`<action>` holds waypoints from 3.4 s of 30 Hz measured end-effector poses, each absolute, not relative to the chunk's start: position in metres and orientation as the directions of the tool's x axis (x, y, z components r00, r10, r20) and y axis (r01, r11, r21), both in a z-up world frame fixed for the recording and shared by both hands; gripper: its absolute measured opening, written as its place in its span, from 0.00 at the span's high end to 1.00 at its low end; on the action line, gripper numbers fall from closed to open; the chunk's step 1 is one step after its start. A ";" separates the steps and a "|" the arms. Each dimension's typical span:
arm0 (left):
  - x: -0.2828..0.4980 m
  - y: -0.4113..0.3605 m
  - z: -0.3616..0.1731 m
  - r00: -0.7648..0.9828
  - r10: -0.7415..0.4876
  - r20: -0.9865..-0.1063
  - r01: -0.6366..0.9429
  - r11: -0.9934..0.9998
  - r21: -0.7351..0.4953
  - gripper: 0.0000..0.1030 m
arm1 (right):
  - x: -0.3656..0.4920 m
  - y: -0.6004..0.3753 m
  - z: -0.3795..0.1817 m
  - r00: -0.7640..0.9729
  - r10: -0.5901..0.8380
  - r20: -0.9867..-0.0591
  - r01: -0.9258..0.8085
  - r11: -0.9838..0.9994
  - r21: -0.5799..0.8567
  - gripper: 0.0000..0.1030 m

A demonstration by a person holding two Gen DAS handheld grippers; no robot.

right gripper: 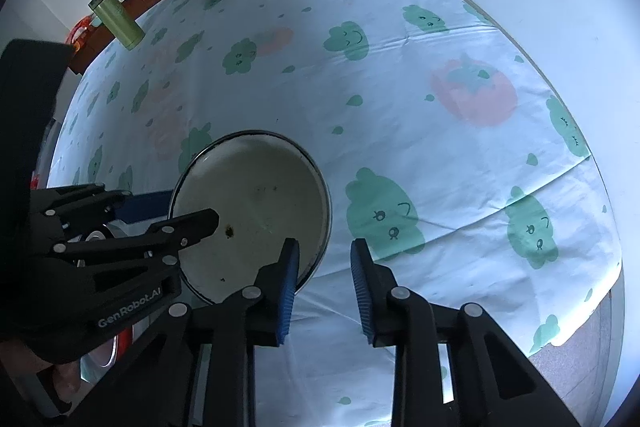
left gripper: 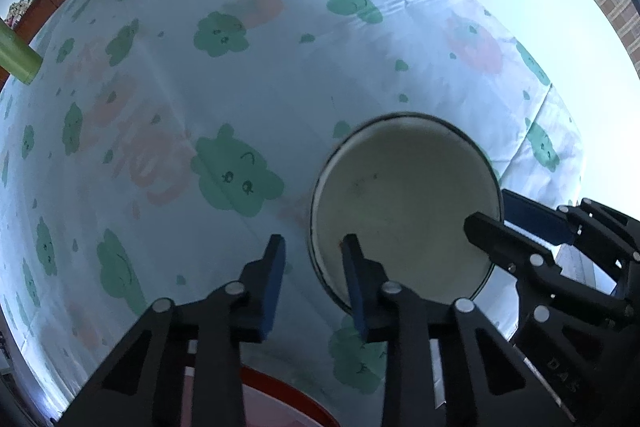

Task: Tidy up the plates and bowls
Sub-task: 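Close both grippers on opposite rims of the cream enamel bowl, then lift the enamel bowl and carry it over the nested bowls with both grippers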

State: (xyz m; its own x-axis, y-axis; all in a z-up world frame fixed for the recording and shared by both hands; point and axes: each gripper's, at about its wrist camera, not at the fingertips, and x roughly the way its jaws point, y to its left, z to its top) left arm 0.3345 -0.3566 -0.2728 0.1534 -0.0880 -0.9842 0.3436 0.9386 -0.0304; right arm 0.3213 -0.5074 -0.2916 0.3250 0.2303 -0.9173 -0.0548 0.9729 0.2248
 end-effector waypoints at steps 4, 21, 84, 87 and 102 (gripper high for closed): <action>0.333 -0.359 -0.274 0.148 -0.094 -0.984 0.348 0.937 -0.037 0.81 | 0.322 -0.504 -0.291 0.322 0.236 -0.917 -0.071 0.972 0.225 0.79; 0.333 -0.367 -0.279 0.122 -0.117 -0.986 0.343 0.937 -0.069 0.88 | 0.321 -0.505 -0.292 0.323 0.267 -0.908 -0.074 0.963 0.257 0.85; 0.309 -0.317 -0.194 0.247 -0.176 -0.953 0.272 0.956 -0.106 0.96 | 0.305 -0.488 -0.225 0.401 0.282 -0.872 -0.137 0.959 0.247 0.94; 0.306 -0.308 -0.189 0.257 -0.176 -0.950 0.260 0.960 -0.107 0.96 | 0.303 -0.482 -0.219 0.404 0.294 -0.866 -0.151 0.955 0.254 0.94; 0.286 -0.267 -0.166 0.300 -0.166 -0.939 0.211 0.972 -0.104 0.96 | 0.293 -0.445 -0.195 0.416 0.328 -0.848 -0.222 0.941 0.256 0.94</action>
